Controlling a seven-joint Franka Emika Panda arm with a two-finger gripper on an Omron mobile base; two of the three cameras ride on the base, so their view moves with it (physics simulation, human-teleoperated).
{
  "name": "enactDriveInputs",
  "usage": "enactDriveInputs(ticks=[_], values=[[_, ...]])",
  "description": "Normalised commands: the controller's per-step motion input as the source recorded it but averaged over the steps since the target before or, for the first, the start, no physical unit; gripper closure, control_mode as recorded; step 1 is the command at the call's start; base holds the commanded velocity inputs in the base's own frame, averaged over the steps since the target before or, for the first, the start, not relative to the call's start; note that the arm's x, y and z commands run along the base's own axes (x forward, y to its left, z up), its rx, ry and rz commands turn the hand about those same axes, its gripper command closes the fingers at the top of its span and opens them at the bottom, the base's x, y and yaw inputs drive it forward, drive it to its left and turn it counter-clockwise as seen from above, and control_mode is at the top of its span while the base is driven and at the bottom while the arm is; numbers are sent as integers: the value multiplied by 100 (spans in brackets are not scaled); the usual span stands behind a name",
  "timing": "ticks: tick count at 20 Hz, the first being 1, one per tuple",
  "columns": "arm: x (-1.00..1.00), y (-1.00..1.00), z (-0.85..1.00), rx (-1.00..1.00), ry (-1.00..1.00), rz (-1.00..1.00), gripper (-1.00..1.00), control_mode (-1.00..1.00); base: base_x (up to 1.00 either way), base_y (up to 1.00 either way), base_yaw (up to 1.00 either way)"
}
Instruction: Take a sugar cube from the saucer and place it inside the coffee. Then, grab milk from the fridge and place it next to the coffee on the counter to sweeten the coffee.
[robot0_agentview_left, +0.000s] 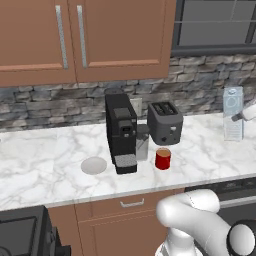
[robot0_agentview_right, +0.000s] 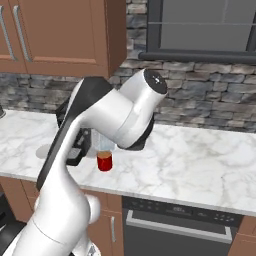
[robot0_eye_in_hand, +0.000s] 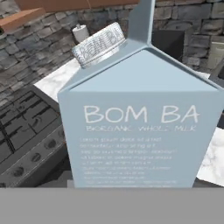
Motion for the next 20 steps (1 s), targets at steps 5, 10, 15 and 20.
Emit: enactDriveInputs(ticks=[5, 10, 15, 20], values=[[0, -7, -34, 4, -1, 38, 100, -100, 0, 0, 0], [1, -7, -45, 10, -9, 31, 100, -100, 0, 0, 0], [10, -2, -58, 11, -12, 7, 100, -100, 0, 0, 0], [51, -3, -49, 6, -12, 0, 100, -100, 0, 0, 0]])
